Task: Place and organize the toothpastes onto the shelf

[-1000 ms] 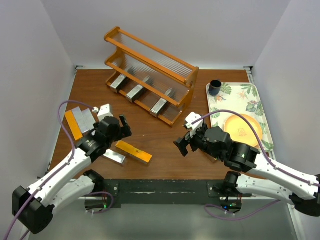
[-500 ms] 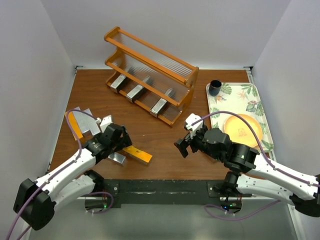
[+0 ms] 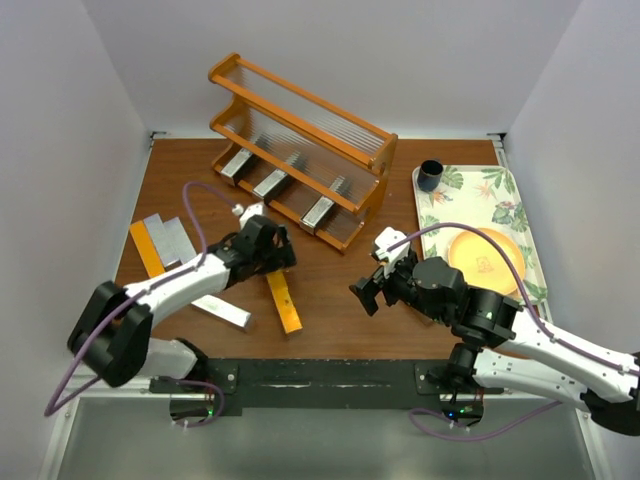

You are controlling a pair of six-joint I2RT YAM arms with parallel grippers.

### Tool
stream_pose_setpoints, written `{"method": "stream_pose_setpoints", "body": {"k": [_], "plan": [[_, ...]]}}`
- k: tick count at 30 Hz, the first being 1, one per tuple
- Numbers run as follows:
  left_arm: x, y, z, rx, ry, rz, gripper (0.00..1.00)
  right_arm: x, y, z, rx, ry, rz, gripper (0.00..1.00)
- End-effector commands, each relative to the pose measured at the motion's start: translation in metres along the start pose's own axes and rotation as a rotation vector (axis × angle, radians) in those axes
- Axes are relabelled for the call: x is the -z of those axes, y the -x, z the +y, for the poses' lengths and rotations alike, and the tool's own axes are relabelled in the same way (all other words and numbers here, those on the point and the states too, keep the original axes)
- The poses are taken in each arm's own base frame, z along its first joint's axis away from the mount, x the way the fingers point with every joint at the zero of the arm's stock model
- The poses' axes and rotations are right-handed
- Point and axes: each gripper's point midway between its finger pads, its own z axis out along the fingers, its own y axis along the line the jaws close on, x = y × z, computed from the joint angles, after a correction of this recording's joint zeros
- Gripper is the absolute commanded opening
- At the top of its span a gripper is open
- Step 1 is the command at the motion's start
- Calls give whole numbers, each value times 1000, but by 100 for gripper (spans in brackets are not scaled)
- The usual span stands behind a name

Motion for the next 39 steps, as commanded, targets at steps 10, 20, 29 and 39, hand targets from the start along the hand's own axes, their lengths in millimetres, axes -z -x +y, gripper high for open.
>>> {"method": "stream_pose_setpoints", "body": {"k": [10,20,29,39], "plan": [[14,16,-83,-185,-132,-79,100,9,1,-4,-44,-15,-26,99],[68,-42,-38,-122,-53,-25,100,2,0,0,-40,-5,-16,99],[69,-112,-11,-125,-12,131,100,2,0,1,-55,-1,-25,99],[53,-135,-11,-215,42,188,91,2,-1,2,-61,5,-26,99]]}}
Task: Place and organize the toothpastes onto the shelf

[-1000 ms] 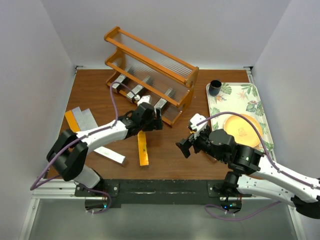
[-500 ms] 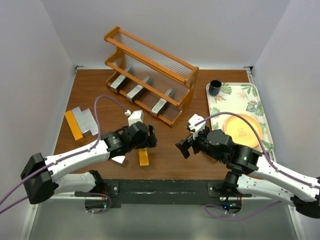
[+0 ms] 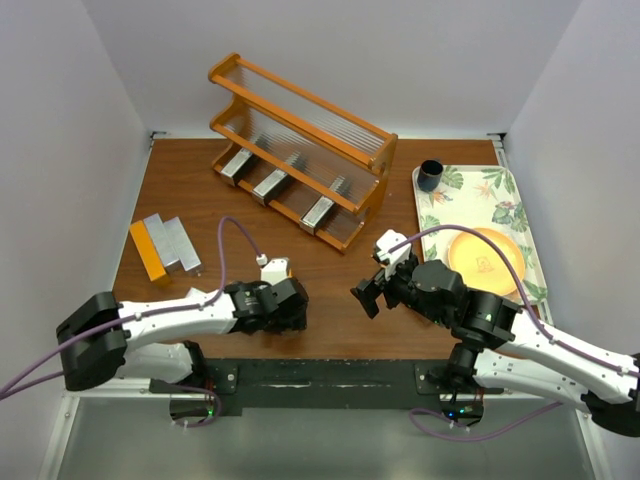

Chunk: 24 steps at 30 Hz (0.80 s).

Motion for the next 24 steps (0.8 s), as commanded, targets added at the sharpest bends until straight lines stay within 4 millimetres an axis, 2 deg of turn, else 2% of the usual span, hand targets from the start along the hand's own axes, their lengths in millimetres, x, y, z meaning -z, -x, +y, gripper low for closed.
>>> {"method": "stream_pose_setpoints", "body": {"k": [1,6,7,9,10,13,16,24], "plan": [[-8,0,-14,-14,-9,7,90,3,10,2,-36,7,-45,99],[-13,-2,-21,-51,-3,26,75,4,9,0,-42,1,-51,99],[-12,-1,-21,-54,-1,21,67,4,8,0,-41,-2,-48,99],[-9,1,-23,-60,-2,11,59,4,9,0,-41,0,-50,99],[-8,2,-21,-62,8,5,51,4,8,0,-41,-2,-48,99],[-3,6,-21,-76,3,-10,38,2,7,-1,-39,-7,-46,99],[5,12,-22,-104,-7,-27,30,1,8,0,-37,-4,-46,99],[47,59,-19,-181,-43,-197,30,3,9,-1,-41,-8,-52,99]]}}
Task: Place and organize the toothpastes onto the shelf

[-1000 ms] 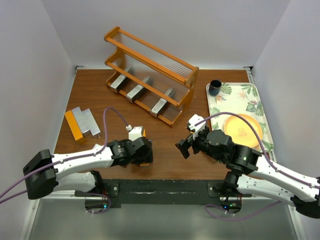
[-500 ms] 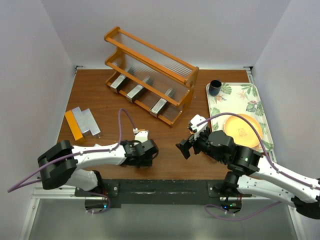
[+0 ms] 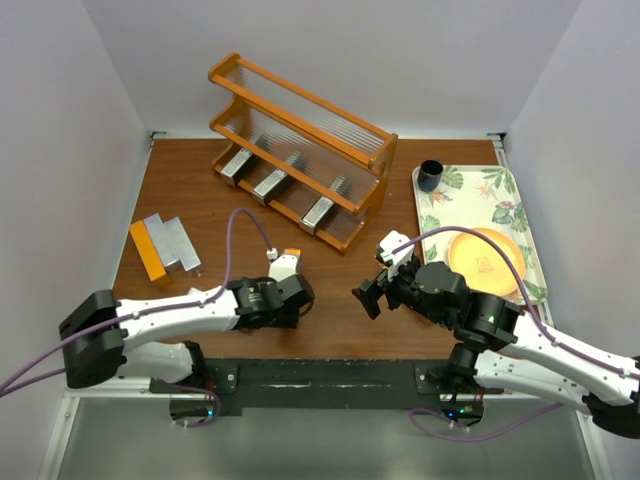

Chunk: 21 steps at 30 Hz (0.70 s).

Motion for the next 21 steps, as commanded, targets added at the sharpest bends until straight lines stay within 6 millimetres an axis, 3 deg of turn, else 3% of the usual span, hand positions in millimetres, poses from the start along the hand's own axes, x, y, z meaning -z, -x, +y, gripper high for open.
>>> {"method": "stream_pose_setpoints", "body": {"k": [1,5,13,16,18,19,21], "plan": [[37,56,-5,-80,-49,-191,28,0,10,0,-25,-5,-40,99],[50,97,15,-91,-64,-260,31,1,12,0,-23,-6,-43,99],[91,207,54,-161,-103,-459,32,11,19,-2,-9,-1,-50,99],[93,243,70,-182,-113,-482,32,14,20,-4,-8,-2,-56,99],[83,260,81,-174,-110,-463,33,15,20,-3,-10,3,-61,98],[89,277,88,-157,-131,-482,33,16,20,-4,-14,3,-65,99],[73,289,98,-155,-132,-443,33,18,20,-3,-22,12,-72,98]]}}
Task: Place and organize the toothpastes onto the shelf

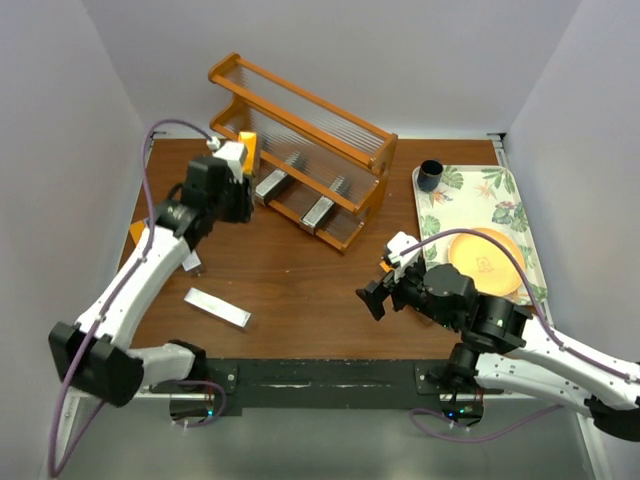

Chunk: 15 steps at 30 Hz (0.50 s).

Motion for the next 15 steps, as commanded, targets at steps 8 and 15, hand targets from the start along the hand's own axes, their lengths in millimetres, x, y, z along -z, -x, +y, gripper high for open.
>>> {"method": "stream_pose_setpoints", "body": {"k": [8,15], "plan": [[-60,81,57,3,-126,6,33,14,17,5,-26,47,-75,99],[-80,81,85,5,-79,66,31,19,21,9,-37,82,-101,99]]}}
